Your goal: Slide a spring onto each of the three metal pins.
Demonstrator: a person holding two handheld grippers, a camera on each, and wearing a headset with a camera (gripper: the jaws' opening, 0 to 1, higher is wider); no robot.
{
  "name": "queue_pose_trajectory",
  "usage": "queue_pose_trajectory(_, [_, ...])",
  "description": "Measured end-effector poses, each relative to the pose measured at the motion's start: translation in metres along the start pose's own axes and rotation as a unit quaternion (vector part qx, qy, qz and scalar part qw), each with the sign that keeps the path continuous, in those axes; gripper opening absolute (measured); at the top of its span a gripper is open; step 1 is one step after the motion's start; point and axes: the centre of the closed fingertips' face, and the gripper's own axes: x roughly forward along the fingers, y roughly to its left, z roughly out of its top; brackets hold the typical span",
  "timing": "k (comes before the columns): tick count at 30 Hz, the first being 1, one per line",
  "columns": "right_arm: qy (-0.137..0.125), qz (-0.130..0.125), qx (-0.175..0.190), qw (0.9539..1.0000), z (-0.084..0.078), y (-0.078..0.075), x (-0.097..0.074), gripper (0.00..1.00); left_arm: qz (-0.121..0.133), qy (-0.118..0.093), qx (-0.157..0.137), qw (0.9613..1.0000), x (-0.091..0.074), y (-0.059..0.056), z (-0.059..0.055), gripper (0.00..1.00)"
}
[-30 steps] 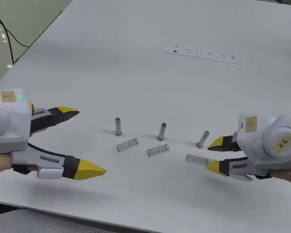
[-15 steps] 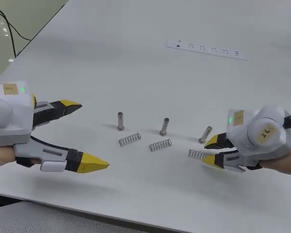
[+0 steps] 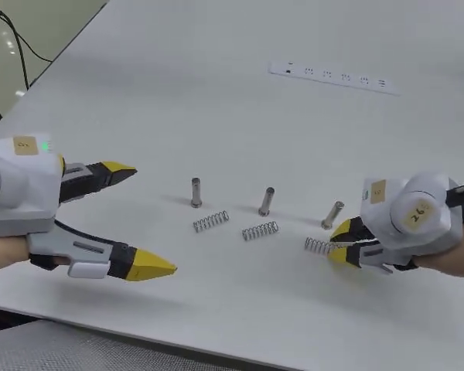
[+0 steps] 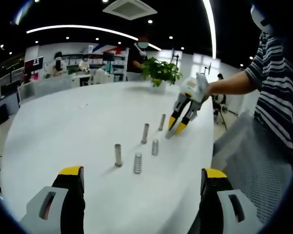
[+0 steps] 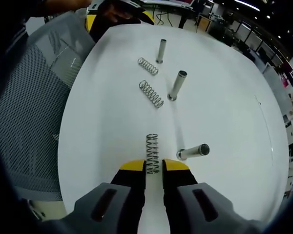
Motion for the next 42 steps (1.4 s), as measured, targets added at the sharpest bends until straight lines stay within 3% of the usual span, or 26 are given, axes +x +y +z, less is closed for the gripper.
queue_pose_trajectory(11, [0.009, 0.012, -0.009, 0.9998, -0.005, 0.004, 0.004, 0.08, -0.002, 0.0, -0.005, 1.0, -0.003, -0.001, -0.003, 0.97])
queue_pose_trajectory(12, [-0.001, 0.007, -0.016, 0.9998, -0.002, 0.001, 0.005, 0.08, -0.002, 0.001, -0.006, 1.0, -0.003, -0.001, -0.004, 0.97])
queue_pose_trajectory(16, [0.001, 0.003, -0.007, 1.0, -0.002, 0.001, 0.001, 0.07, -0.004, 0.003, -0.006, 1.0, -0.004, -0.004, -0.006, 0.96])
queue_pose_trajectory(22, [-0.006, 0.007, 0.008, 0.9999, 0.008, 0.001, -0.011, 0.07, -0.01, 0.005, -0.006, 0.9999, -0.004, -0.007, -0.006, 0.95])
queue_pose_trajectory(30, [-0.022, 0.014, 0.01, 0.9996, 0.025, 0.009, -0.026, 0.07, -0.029, -0.008, -0.005, 0.9995, 0.0, -0.015, 0.004, 0.91])
queue_pose_trajectory(37, [-0.036, 0.019, -0.001, 0.9992, 0.043, 0.018, -0.035, 0.07, -0.065, -0.005, -0.005, 0.9979, 0.006, -0.031, 0.007, 0.8])
queue_pose_trajectory(42, [-0.036, 0.02, -0.011, 0.9991, 0.049, 0.022, -0.039, 0.07, -0.072, -0.006, 0.0, 0.9974, 0.012, -0.032, 0.01, 0.78])
